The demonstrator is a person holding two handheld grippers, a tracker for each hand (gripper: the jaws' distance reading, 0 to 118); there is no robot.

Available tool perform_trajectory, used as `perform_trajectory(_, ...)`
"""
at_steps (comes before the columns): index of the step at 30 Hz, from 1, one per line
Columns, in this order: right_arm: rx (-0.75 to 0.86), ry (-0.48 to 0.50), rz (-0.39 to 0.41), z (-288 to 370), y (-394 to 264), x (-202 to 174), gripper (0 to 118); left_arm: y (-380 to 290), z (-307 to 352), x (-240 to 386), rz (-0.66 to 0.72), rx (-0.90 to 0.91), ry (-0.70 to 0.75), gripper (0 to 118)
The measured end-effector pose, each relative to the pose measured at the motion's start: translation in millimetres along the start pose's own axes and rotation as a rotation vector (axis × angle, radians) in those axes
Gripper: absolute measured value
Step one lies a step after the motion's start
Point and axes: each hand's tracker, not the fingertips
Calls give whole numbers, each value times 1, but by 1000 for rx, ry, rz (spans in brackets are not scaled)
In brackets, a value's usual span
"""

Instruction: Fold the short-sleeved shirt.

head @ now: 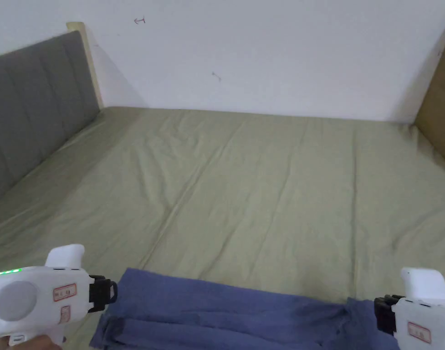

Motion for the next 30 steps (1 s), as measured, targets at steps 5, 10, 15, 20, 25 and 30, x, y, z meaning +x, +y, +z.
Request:
perform_trajectory(5, -67, 132, -14, -27, -2, -50, 0, -10, -9, -44, 257, 6, -144, 31)
perform_trajectory(10, -96, 158, 77, -35, -1, -86, 0, -28, -25, -75, 440, 10, -231, 113)
perform_trajectory(15, -125, 177, 104, -42, 0, -99, 0, -46, -68, -101, 594, -65, -332, 113)
perform_trajectory(20, -150, 181, 105, -49, 3, -105, 0, -47, -85, -101, 668, -59, -429, 27)
perform_trajectory(25, -180, 200, 103, -55, 4, -113, 0, -45, -89, -107, 645, -111, -348, 5)
perform_trajectory(30, -197, 214, 115, -59, 3, -116, 0, -39, -76, -125, 623, -109, -373, 5)
